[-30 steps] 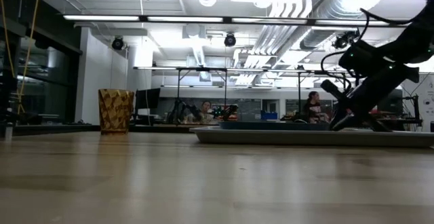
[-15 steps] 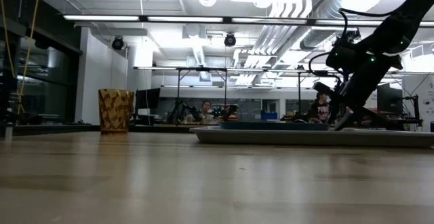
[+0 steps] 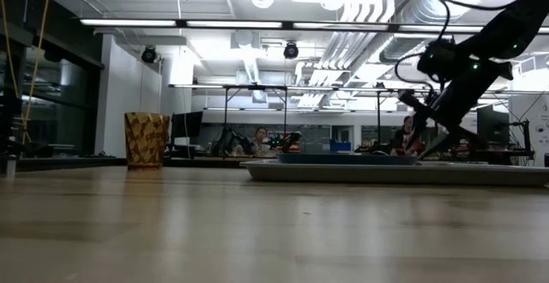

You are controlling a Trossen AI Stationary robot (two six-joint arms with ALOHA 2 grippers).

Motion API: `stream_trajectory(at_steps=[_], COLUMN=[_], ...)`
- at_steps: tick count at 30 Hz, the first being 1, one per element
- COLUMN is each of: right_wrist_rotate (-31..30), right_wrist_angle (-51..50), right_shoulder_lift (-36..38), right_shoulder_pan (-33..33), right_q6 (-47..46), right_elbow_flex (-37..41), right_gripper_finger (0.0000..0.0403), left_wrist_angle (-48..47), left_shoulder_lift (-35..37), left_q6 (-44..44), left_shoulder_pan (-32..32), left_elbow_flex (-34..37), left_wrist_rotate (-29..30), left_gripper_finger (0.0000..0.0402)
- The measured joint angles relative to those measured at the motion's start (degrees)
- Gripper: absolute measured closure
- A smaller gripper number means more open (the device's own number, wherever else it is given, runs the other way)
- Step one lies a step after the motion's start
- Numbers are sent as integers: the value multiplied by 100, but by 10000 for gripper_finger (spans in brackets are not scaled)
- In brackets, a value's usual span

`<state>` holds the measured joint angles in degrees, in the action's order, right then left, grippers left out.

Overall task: Pick and place plate/cup/fork/spoon on tray
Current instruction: Put the brown cup on the blue tray to the top left of the blue plate

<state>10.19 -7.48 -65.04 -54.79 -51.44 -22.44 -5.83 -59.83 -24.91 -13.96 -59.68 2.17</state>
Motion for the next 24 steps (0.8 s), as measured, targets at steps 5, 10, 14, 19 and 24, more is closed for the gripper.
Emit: stream_trajectory(at_steps=[5,10,14,19,24], right_wrist_rotate=[439,1290,1253,687,326], right_wrist_angle=[130,1582,2675,2706,1639], right_shoulder_lift=[805,1838,2342,2550,2284], right_shoulder_pan=[-68,361,1130,1992,2438], right_q6=[101,-84,-278,-305,370], right_elbow_flex=[0,0,-7,-96,-848], right_gripper_finger=[259,259,259,259,259], left_wrist_angle=[-72,-64,-245,-1423,-3771], left_shoulder_lift=[43,346,592,649,29], left_q6=[193,294,496,365,584], left_shoulder_pan=[-1,-128,-132,-155,-552], left_elbow_flex=[0,-3,-4,-106,-891], left_wrist_rotate=[0,-38,-26,419,613], left_gripper_finger=[240,240,241,240,226])
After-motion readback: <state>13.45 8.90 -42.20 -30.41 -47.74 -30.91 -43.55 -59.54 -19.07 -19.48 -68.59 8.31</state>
